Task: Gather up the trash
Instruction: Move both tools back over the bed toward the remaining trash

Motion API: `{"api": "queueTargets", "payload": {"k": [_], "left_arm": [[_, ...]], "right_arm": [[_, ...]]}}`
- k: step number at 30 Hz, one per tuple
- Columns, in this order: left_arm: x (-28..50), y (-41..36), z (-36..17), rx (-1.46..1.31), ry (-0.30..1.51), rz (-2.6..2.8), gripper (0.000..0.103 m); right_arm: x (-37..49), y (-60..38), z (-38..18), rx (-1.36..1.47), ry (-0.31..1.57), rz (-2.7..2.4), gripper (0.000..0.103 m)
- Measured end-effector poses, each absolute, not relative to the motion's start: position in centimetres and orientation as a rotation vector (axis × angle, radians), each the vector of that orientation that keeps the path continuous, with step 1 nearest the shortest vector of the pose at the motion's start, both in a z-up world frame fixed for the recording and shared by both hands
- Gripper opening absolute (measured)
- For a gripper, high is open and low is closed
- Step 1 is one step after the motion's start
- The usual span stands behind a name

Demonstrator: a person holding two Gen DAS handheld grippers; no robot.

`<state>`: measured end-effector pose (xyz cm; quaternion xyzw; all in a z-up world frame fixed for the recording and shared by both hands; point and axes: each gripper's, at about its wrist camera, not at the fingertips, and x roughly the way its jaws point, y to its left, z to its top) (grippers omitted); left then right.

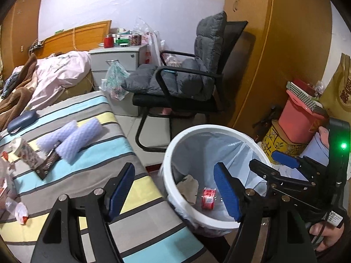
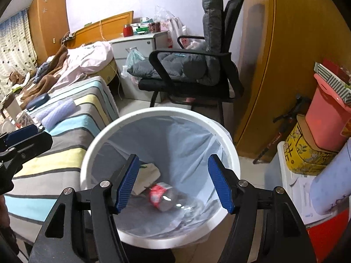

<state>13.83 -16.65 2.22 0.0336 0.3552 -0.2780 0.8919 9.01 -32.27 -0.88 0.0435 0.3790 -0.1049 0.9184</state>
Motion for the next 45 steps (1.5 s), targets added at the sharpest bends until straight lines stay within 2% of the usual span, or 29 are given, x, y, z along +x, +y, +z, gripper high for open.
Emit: {"api": "queueTargets", "payload": {"k": [26,45], "left_arm": [[10.9,-2.7,3.6,0.012,0.636,-0.269,0.077],[9.9,11.4,2.2,-0.114,0.656,-0.013,0.077]], "right_arm": [[9.3,-22.2,1.1,0.056,0.651,0.022,0.067],[11.4,-12.5,-0.3,-0.031,0.689,0.264,0.067]]}}
